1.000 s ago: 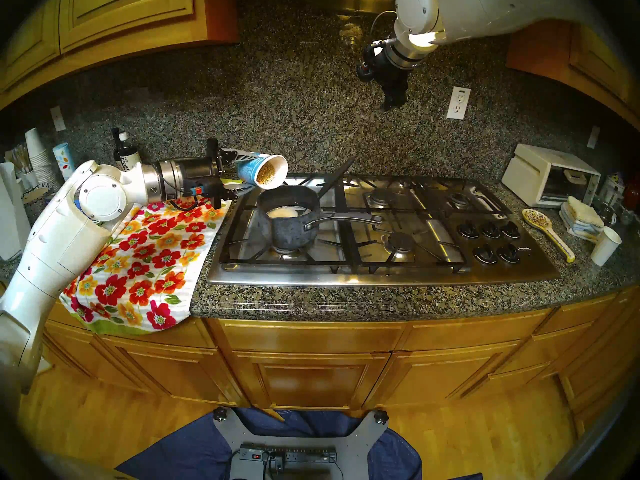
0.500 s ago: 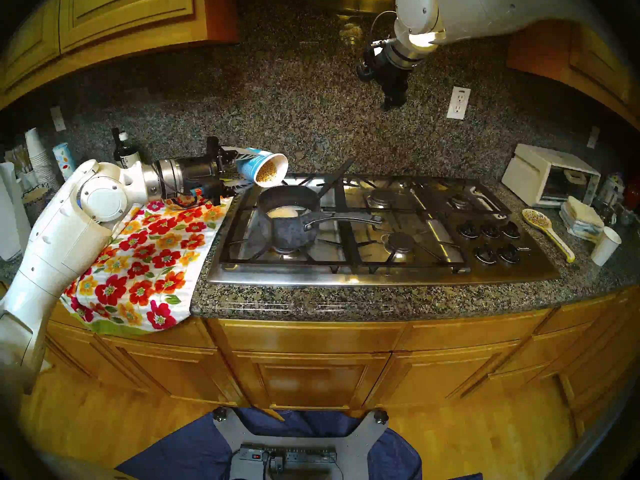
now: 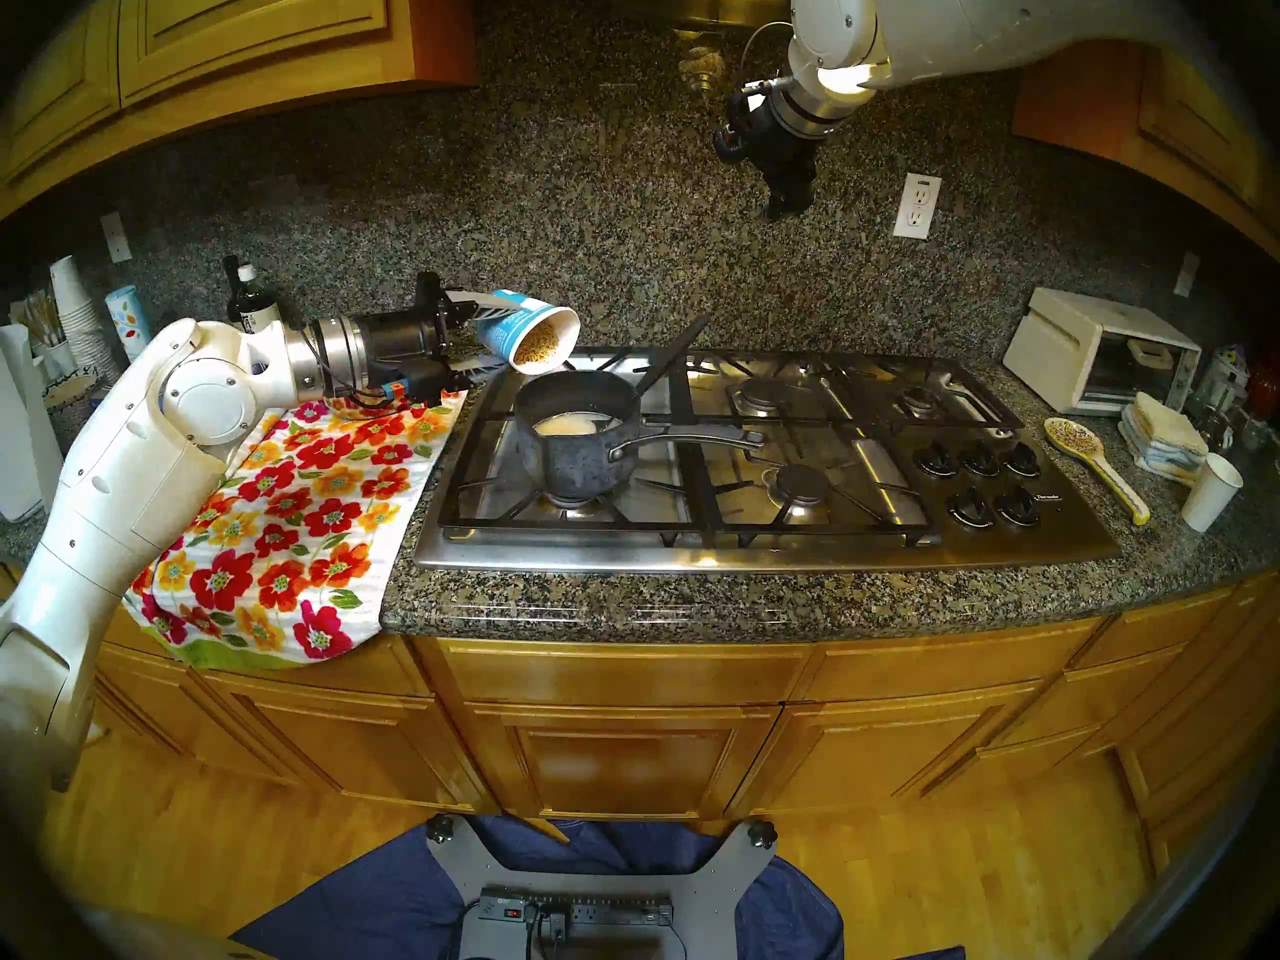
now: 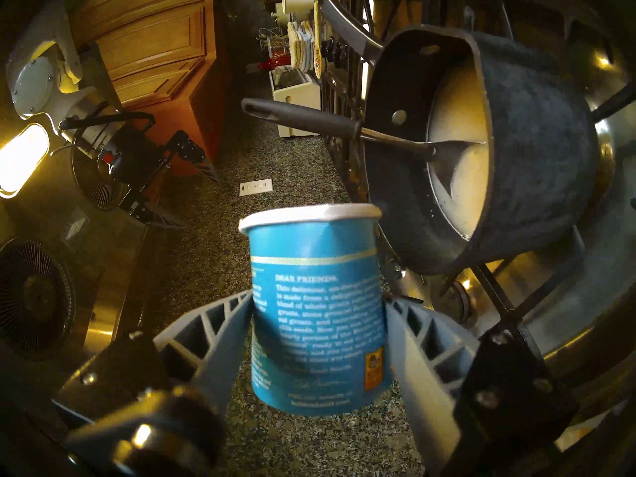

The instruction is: Pour oats into pot and stir with a spoon

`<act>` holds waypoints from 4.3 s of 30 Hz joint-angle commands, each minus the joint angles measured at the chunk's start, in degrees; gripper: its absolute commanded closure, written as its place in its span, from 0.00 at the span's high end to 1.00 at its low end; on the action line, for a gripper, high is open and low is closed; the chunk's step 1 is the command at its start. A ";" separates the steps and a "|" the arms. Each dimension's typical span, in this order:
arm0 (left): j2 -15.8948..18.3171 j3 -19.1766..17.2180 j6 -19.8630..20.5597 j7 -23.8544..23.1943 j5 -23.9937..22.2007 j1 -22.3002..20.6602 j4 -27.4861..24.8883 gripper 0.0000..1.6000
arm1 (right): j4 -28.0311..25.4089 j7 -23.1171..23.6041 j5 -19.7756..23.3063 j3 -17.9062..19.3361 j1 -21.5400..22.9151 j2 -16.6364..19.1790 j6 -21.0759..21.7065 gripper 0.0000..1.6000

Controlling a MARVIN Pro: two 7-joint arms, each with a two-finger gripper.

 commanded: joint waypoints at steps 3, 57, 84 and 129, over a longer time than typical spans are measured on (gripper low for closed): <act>-0.67 -2.20 -0.91 4.25 3.23 -0.91 -1.02 0.46 | 1.79 -0.63 0.03 0.16 2.16 0.14 0.42 1.00; -3.72 -4.10 -6.23 23.05 30.81 0.64 0.43 0.46 | 1.78 -0.58 -0.22 0.40 2.14 0.29 0.53 1.00; -3.90 -3.10 -5.11 36.15 45.54 1.13 1.26 0.45 | 1.78 -0.55 -0.35 0.54 2.13 0.37 0.60 1.00; -8.06 -8.69 -9.63 44.36 41.72 4.59 4.16 0.44 | 1.70 -0.40 -0.62 0.80 2.09 0.54 0.62 1.00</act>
